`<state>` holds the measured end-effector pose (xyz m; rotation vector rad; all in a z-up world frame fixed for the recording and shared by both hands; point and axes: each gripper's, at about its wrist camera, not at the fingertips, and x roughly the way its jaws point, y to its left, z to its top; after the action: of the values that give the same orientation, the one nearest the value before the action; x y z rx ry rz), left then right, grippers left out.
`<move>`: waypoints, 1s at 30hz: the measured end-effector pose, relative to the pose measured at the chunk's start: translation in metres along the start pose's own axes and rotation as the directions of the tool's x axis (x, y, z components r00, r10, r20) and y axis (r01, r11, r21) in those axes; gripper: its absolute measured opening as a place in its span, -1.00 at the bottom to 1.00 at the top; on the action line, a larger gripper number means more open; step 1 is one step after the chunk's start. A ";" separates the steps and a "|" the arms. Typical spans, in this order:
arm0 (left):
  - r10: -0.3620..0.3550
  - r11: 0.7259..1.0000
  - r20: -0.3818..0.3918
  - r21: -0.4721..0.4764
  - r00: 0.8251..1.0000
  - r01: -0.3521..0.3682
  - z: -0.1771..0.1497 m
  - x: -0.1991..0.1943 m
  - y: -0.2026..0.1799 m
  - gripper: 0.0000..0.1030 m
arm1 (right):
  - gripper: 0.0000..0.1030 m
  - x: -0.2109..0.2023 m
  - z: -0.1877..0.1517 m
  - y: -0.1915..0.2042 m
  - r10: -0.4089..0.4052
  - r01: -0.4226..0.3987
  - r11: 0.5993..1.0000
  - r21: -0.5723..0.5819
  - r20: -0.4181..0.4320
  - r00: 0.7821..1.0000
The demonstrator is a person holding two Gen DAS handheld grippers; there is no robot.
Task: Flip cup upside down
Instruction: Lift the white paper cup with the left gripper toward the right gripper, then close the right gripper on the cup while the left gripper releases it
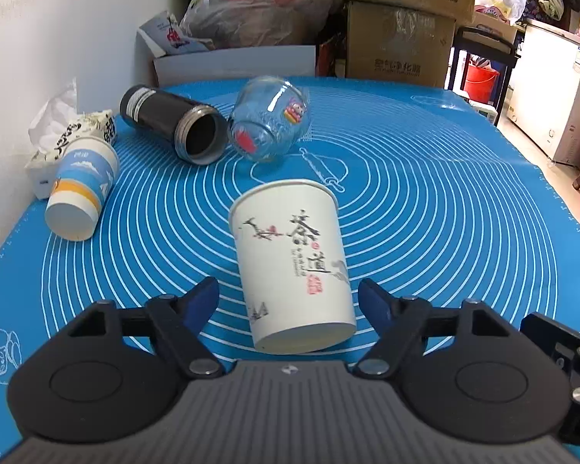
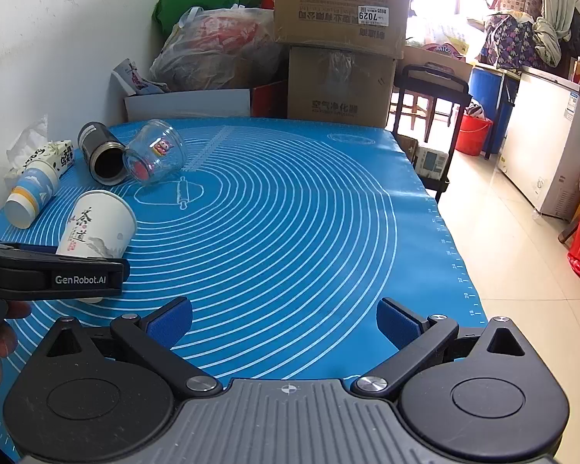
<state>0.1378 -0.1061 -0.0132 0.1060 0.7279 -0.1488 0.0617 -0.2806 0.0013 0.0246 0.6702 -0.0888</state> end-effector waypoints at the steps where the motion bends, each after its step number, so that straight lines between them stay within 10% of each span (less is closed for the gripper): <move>1: 0.001 1.000 0.002 0.004 1.000 -0.001 0.000 0.000 0.000 0.54 | 1.00 0.000 0.000 0.000 0.001 -0.001 1.000 0.000 0.001 1.000; 22: -0.067 0.997 0.069 -0.022 0.995 0.068 0.005 -0.030 0.006 0.67 | 1.00 -0.009 0.014 0.009 0.011 -0.009 0.988 -0.155 0.012 1.000; 26: -0.072 0.996 0.114 -0.049 0.991 0.078 0.006 -0.048 0.016 0.78 | 1.00 -0.017 0.027 0.027 0.014 0.014 0.914 -0.405 0.066 0.998; 30: -0.069 0.995 0.142 -0.066 0.987 0.079 0.006 -0.061 0.030 0.81 | 1.00 -0.014 0.036 0.055 -0.031 0.074 0.738 -0.671 0.076 0.997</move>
<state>0.1018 -0.0715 0.0336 0.0004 0.5967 -0.1987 0.0777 -0.2262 0.0376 -0.7053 0.6107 0.1059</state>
